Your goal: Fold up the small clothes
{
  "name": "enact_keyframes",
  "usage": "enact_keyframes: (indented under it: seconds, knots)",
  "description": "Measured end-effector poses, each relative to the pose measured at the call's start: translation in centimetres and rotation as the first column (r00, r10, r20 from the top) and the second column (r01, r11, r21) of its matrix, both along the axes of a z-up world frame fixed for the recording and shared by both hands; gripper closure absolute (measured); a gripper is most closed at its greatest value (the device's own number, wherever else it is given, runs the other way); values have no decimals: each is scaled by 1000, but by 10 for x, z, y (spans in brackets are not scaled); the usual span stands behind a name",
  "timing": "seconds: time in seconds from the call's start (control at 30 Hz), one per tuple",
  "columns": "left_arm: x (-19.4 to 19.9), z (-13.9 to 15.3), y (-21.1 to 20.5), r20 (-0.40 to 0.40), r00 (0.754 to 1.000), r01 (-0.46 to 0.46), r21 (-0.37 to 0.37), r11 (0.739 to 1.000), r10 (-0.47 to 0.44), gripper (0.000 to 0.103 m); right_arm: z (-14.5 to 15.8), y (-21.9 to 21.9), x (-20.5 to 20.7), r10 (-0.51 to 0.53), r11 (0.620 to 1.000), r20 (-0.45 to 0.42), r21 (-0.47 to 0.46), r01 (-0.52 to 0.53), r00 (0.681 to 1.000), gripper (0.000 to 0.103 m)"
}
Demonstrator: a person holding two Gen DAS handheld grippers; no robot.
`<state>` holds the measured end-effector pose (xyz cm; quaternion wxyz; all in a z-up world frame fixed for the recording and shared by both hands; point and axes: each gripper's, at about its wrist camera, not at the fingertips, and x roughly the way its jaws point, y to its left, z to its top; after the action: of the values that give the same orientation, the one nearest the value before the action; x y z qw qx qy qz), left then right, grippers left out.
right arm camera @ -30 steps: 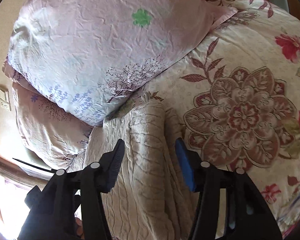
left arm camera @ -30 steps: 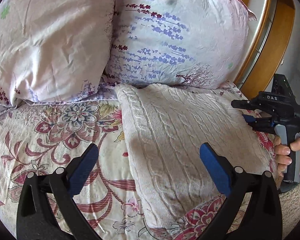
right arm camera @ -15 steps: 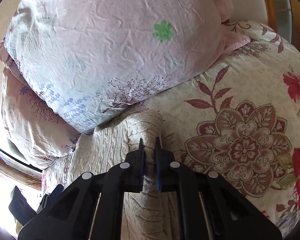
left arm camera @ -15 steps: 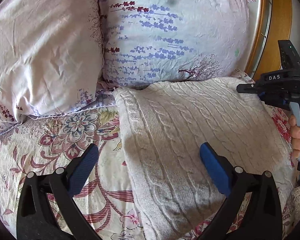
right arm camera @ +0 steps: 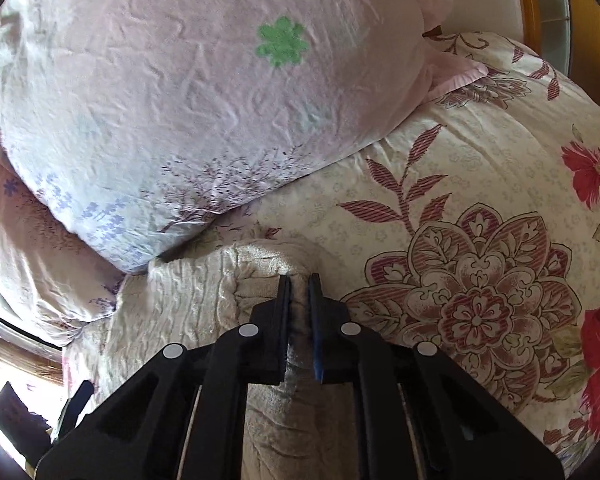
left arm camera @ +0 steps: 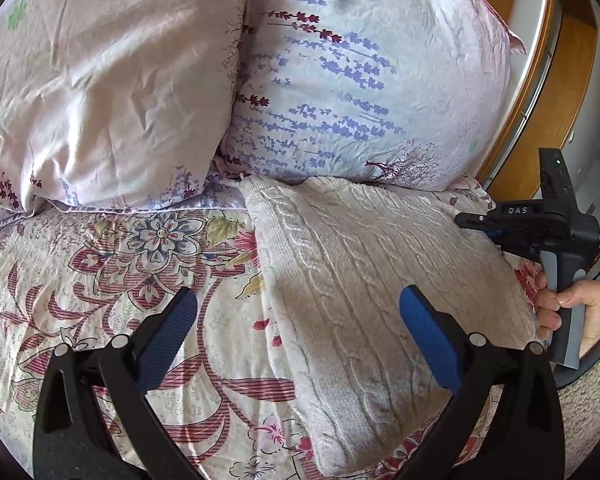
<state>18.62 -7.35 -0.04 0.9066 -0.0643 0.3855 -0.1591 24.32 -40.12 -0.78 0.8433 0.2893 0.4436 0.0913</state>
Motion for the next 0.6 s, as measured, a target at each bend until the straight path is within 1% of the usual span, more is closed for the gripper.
enact_keyframes:
  seconds: [0.03, 0.07, 0.1, 0.13, 0.2, 0.27, 0.3, 0.37, 0.4, 0.43, 0.53, 0.6]
  knots:
    - [1, -1, 4, -14, 1000, -3, -14, 1000, 3, 2, 1, -7, -10, 3, 999, -1, 44, -3, 1000, 84]
    - [3, -3, 8, -27, 1000, -6, -26, 1000, 6, 2, 2, -13, -21, 8, 996, 0, 85, -8, 1000, 73]
    - [5, -5, 11, -41, 999, -7, -36, 999, 5, 2, 2, -19, -33, 10, 993, 7, 117, -11, 1000, 68]
    - [7, -6, 13, -53, 999, -7, -45, 999, 5, 2, 3, -24, -45, 11, 991, 16, 135, -13, 1000, 66]
    - [9, -9, 15, -71, 997, -10, -59, 998, 6, 2, 2, -26, -64, 19, 989, 19, 144, -22, 1000, 66]
    - [10, -10, 15, -83, 997, -7, -68, 998, 1, 2, 0, -22, -74, 59, 987, 17, 148, -61, 998, 66]
    - [10, -11, 14, -85, 996, -5, -67, 998, -1, 2, -3, -15, -75, 84, 988, 7, 127, -84, 996, 67]
    - [9, -12, 12, -83, 997, -2, -55, 999, -3, 2, -7, -2, -73, 121, 991, -4, 59, -120, 993, 91]
    - [9, -12, 11, -82, 997, 1, -50, 999, -6, 2, -6, 0, -73, 109, 994, 7, 17, -109, 994, 91]
    - [8, -11, 10, -80, 997, 3, -46, 999, -7, 2, -4, 0, -72, 87, 996, 14, -5, -87, 996, 92]
    - [8, -10, 11, -75, 997, 11, -47, 999, -14, 2, -1, -16, -67, 1, 1000, 10, 6, -2, 1000, 94]
    - [7, -10, 12, -72, 997, 15, -49, 999, -18, 2, -4, -20, -63, -17, 1000, -11, 0, 17, 1000, 96]
